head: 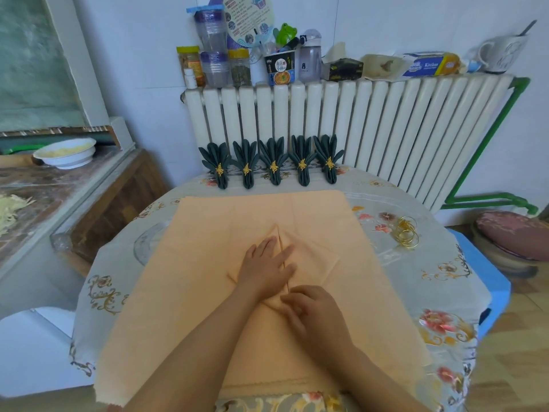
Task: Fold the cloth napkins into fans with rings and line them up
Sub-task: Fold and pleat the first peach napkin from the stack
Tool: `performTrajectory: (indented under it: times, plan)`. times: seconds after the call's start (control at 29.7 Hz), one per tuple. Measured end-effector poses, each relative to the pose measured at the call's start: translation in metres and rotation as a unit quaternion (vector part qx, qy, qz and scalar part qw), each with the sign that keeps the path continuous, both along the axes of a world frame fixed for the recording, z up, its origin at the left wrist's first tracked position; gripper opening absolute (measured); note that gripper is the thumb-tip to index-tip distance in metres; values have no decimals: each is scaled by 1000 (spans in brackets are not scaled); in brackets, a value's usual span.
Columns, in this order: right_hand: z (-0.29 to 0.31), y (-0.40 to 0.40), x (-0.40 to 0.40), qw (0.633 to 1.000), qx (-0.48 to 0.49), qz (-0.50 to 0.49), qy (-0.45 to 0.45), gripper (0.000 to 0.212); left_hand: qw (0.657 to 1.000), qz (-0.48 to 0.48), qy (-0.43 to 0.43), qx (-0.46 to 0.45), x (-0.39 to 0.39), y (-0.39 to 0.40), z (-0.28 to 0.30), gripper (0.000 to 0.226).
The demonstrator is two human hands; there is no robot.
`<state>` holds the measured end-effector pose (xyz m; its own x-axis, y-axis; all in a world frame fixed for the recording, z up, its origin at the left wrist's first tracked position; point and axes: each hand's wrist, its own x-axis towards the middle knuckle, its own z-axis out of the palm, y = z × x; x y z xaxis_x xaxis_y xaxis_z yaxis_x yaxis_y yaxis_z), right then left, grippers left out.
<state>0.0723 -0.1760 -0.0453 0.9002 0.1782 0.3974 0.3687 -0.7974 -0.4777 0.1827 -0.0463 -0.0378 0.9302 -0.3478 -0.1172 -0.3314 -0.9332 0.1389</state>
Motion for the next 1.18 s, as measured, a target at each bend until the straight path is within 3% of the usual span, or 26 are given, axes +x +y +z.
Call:
performTrajectory:
  times: [0.17, 0.27, 0.4, 0.61, 0.77, 0.91, 0.98, 1.04, 1.18]
  plan:
    - [-1, 1, -6, 995, -92, 14, -20, 20, 1000, 1, 10, 6, -3, 0, 1, 56]
    - [4, -1, -1, 988, -144, 26, -43, 20, 1000, 4, 17, -8, -3, 1, 3, 53]
    - [8, -21, 0, 982, -181, 51, -3, 25, 998, 37, 19, -37, -11, -4, 7, 48]
    - [15, -90, -30, 993, -85, 55, 60, 21, 991, 25, -116, 56, -56, 3, 14, 44]
    - [12, -130, -46, 993, -51, 64, 86, 18, 962, -63, -262, 41, -90, 11, 4, 38]
    - [10, -137, -46, 996, -39, 58, 55, 22, 961, -146, -230, 40, -85, 12, 6, 42]
    - [10, -132, -49, 996, -54, 44, 46, 19, 976, -151, -159, -2, -78, 18, 5, 46]
    - [9, -128, -56, 996, -79, 35, 24, 17, 984, -103, -97, -109, -71, 28, -1, 41]
    - [7, -122, -71, 995, -95, -8, 10, 29, 950, -14, -40, -310, -68, 38, -7, 22]
